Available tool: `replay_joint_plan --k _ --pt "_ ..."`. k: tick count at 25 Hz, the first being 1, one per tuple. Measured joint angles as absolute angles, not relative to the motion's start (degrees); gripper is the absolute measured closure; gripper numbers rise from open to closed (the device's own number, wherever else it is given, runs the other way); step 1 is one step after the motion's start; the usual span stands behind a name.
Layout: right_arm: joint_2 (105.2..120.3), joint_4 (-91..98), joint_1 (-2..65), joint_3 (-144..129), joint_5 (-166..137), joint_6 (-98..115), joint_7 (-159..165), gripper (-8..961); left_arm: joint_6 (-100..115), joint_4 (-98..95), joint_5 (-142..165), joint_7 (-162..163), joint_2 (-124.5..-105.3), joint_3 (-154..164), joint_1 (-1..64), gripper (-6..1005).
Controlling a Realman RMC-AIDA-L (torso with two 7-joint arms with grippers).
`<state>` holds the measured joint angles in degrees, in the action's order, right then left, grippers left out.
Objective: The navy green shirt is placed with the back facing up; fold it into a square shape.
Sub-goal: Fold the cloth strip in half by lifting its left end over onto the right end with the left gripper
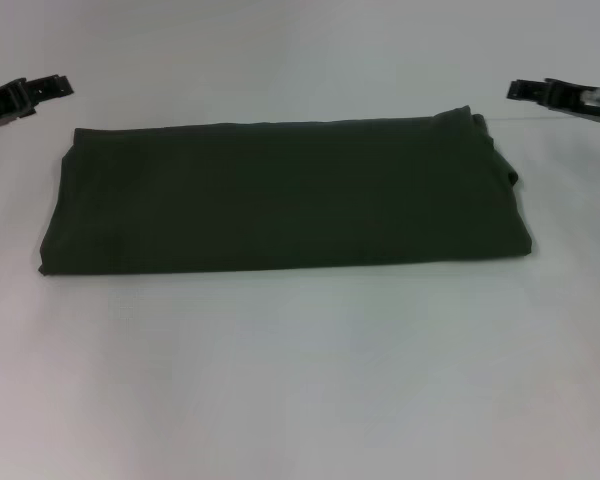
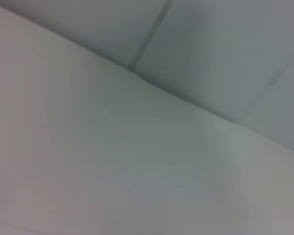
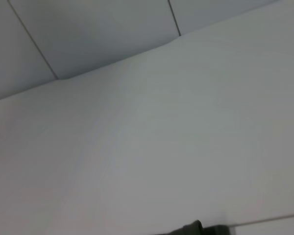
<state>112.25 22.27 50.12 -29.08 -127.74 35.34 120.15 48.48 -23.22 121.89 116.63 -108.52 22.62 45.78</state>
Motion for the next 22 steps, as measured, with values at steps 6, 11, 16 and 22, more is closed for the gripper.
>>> replay_joint_plan --k 6,11,16,22 --pt "110.01 28.5 43.6 -28.9 -121.2 53.7 119.7 239 67.6 -24.7 121.7 117.4 -105.17 22.4 41.7 284" --pt "106.64 29.7 39.9 -29.2 -118.0 69.6 119.7 217 71.8 -25.9 122.8 124.3 -104.35 23.4 37.8 113" --pt "105.77 29.4 39.3 -29.6 -118.2 72.5 120.1 176 71.9 -25.5 123.4 127.3 -103.93 24.2 35.6 90" --pt "105.29 28.6 38.9 -31.3 -118.3 72.4 120.2 23 67.9 -25.1 124.9 126.9 -104.72 27.2 35.8 91"
